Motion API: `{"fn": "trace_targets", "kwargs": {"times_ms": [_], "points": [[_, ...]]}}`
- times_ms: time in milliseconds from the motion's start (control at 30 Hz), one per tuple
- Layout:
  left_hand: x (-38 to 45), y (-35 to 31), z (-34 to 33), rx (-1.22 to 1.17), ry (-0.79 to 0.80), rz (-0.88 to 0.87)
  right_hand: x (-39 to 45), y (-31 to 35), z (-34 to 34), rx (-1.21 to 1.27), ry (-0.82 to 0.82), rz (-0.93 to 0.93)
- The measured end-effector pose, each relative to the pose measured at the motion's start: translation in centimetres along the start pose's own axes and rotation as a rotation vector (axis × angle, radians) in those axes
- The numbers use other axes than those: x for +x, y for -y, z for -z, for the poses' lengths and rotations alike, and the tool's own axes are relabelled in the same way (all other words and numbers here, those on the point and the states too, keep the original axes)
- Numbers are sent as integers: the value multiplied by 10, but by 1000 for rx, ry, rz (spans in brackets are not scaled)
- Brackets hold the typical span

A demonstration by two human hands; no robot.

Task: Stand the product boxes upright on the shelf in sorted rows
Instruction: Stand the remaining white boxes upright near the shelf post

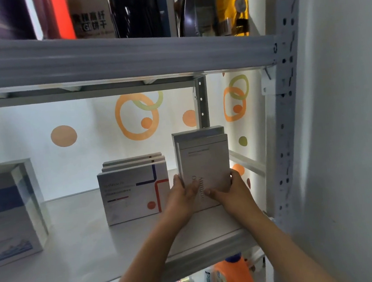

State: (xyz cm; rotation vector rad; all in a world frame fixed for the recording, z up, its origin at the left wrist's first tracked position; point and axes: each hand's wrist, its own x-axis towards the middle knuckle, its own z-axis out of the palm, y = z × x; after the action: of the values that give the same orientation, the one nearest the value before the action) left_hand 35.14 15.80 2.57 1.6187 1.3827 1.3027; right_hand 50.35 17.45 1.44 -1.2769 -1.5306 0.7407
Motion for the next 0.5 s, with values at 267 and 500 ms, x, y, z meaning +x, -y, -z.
{"fn": "trace_targets", "kwargs": {"times_ms": [267, 500], "points": [[37, 12, -16, -34, -35, 22, 34, -6, -15, 20, -60, -29], [49, 33, -20, -4, -88, 7, 33, -10, -12, -12, -73, -24]]}}
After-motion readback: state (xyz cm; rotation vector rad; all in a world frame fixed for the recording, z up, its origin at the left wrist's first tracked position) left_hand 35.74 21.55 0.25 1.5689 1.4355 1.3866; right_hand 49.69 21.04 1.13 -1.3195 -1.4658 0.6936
